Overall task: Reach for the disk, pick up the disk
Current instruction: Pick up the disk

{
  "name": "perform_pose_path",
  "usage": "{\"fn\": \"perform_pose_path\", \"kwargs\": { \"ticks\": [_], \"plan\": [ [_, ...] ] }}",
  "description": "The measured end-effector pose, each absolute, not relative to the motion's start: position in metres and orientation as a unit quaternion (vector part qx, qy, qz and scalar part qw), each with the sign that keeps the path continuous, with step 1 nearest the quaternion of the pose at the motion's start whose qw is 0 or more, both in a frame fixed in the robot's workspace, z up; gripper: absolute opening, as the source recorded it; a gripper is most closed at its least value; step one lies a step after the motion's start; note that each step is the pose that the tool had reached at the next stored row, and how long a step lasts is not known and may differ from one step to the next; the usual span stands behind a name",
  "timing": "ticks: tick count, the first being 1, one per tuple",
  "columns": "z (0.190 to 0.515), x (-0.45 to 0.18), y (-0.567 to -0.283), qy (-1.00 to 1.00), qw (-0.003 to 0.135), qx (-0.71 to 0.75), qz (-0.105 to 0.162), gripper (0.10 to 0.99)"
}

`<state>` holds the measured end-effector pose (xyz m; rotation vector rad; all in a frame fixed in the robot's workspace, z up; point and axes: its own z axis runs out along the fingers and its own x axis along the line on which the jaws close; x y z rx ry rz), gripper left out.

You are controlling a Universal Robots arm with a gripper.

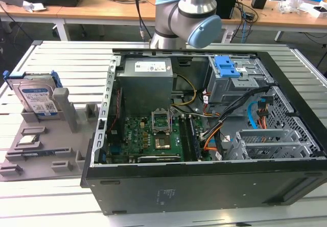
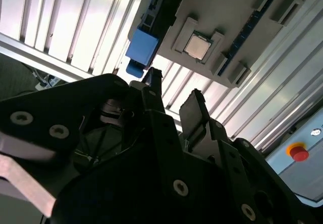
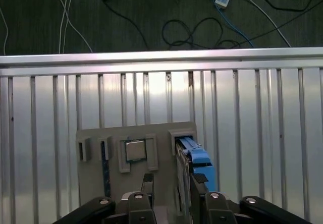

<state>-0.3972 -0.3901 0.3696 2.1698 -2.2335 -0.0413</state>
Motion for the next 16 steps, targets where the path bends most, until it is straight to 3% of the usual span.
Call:
{"fn": "perform_pose_path", "kwargs": {
  "ticks": [16],
  "plan": [
    [0.368, -0.384, -0.371, -0.714, 0.014, 0.7, -0.013, 0.424]
  ]
}}
